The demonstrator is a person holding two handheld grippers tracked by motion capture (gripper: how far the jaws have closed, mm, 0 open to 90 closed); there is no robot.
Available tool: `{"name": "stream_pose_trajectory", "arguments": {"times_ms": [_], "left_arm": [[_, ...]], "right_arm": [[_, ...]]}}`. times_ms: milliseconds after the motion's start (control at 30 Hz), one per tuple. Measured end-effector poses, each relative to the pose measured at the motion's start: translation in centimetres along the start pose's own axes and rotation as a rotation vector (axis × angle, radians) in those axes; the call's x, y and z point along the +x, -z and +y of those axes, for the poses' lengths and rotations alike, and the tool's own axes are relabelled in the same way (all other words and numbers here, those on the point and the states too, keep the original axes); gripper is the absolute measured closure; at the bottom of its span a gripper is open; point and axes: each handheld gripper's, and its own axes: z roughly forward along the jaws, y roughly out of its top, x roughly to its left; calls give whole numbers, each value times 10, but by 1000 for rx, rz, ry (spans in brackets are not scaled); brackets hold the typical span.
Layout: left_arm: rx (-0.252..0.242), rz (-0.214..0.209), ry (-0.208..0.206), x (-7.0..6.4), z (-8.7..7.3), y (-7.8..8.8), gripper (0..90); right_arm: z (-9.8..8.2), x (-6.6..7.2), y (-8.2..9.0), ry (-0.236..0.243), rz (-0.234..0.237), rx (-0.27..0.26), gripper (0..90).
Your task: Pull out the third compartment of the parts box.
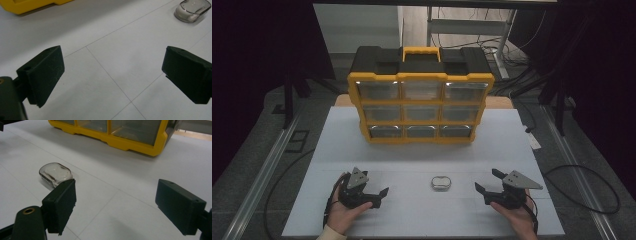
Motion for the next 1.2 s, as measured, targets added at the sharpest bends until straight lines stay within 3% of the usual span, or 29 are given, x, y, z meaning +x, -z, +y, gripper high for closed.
{"name": "stream_pose_trajectory", "arguments": {"times_ms": [267, 600, 1200], "left_arm": [[-9, -11, 6, -2, 0, 2, 49], [-9, -11, -12, -5, 1, 1, 49], [-12, -6, -32, -9, 2, 1, 49]], "right_arm": [[6, 9, -7, -3, 1, -11, 173], [12, 31, -15, 44, -2, -13, 173], [16, 42, -17, 127, -32, -17, 165]]}}
